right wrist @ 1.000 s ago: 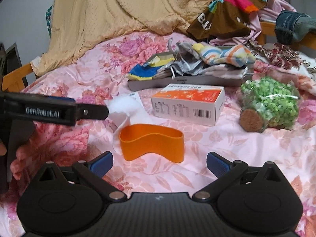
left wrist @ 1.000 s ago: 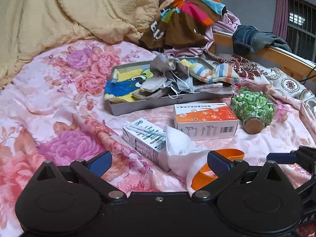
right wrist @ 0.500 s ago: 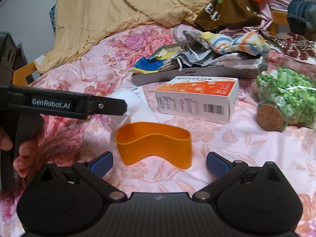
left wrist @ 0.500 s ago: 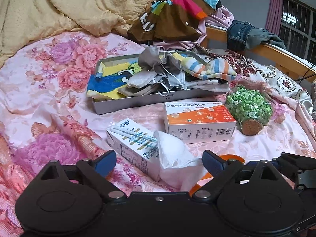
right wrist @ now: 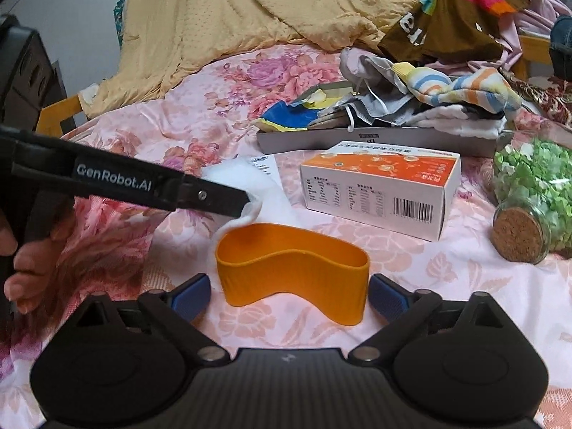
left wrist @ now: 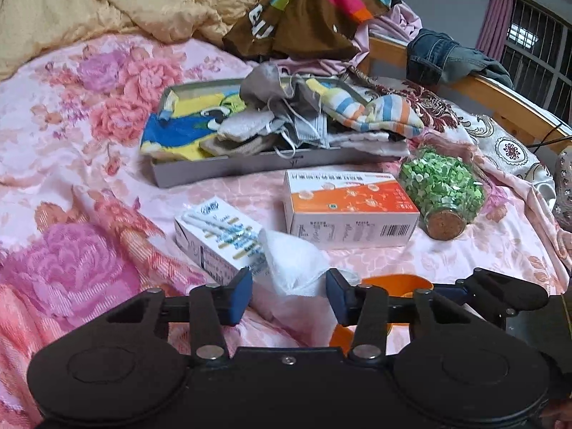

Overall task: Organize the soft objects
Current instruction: 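Grasp the white tissue with the left tool while the right tool grasps the orange silicone band, then lift and carry the white tissue and orange band with both tools over the tray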

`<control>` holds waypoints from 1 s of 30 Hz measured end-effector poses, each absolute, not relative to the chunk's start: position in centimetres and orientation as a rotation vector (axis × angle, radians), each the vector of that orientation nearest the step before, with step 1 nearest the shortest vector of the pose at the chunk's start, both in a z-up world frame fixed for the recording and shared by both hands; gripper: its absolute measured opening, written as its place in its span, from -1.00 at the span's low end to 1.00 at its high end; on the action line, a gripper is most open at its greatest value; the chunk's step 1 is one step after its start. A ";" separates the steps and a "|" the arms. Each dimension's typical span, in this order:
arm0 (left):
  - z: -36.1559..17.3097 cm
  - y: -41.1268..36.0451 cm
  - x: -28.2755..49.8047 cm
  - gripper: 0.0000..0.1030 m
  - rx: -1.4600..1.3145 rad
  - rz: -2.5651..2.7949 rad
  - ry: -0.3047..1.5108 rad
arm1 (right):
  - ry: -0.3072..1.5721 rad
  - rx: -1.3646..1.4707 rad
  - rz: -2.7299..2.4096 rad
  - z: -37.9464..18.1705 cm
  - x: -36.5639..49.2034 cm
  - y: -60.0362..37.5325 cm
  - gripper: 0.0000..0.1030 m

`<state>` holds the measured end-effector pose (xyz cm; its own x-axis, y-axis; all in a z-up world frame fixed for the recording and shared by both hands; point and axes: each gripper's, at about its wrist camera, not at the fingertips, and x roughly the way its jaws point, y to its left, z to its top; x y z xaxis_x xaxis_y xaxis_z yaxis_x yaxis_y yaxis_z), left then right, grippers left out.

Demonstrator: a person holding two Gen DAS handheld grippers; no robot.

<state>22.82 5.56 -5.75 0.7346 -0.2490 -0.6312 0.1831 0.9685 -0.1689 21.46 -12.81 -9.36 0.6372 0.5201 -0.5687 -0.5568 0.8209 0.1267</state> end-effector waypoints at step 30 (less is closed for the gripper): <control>-7.0 5.3 22.5 -0.89 -0.139 -0.214 0.744 | 0.600 -0.030 0.603 -8.9 21.4 -12.9 0.12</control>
